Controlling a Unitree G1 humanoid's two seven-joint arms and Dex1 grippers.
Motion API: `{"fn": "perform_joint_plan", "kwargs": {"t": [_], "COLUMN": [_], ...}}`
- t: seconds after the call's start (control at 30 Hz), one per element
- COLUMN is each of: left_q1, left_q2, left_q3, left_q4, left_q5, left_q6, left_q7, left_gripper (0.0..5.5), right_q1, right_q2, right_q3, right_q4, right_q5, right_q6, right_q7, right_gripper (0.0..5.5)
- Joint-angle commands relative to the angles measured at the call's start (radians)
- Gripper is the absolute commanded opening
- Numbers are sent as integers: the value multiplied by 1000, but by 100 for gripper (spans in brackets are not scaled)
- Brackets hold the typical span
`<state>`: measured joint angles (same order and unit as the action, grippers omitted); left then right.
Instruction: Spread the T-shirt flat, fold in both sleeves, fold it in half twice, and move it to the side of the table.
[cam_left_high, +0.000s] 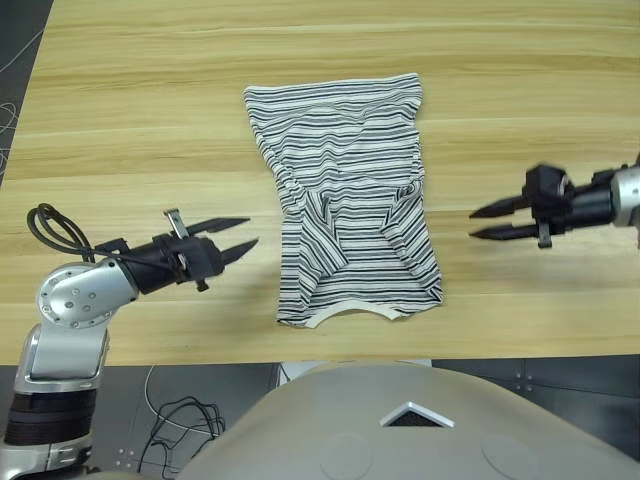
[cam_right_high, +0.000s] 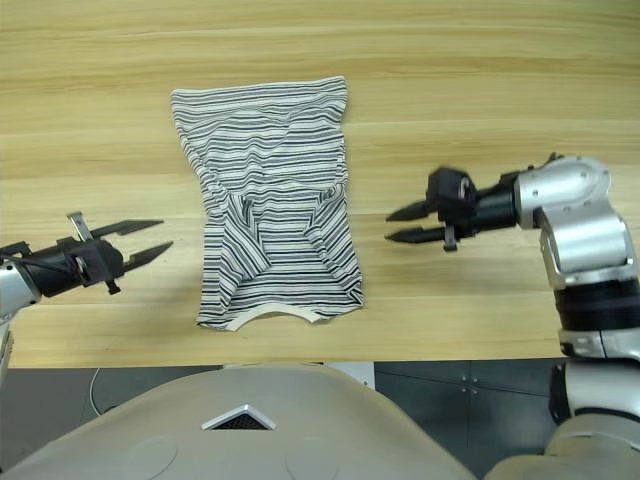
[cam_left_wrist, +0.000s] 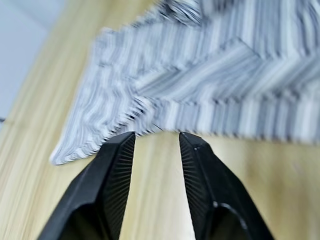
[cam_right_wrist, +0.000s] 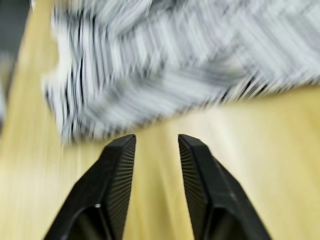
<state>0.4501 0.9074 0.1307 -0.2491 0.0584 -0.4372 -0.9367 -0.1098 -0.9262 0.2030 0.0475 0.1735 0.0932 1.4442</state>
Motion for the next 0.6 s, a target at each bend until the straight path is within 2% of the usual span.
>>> {"fn": "perform_joint_plan", "kwargs": {"t": [0.03, 0.17, 0.27, 0.37, 0.6], "left_q1": [63, 57, 75, 60, 4], "left_q2": [144, 133, 118, 89, 29], "left_q3": [2, -21, -59, -103, -202], "left_q4": [84, 105, 115, 115, 170], "left_q5": [132, 190, 226, 256, 371], "left_q6": [-295, -365, -408, -435, -477], "left_q7": [-32, 17, 35, 65, 170], "left_gripper": [236, 285, 285, 285, 285], "right_q1": [89, 107, 85, 71, 27], "right_q2": [-56, 34, 72, 115, 185], "right_q3": [48, 52, 76, 98, 137], "right_q4": [109, 148, 229, 287, 418], "right_q5": [-159, -127, -170, -205, -351], "right_q6": [-611, -864, -1110, -1273, -1369], "right_q7": [-2, -45, -107, -187, -377], "right_gripper": [236, 304, 310, 310, 310]}}
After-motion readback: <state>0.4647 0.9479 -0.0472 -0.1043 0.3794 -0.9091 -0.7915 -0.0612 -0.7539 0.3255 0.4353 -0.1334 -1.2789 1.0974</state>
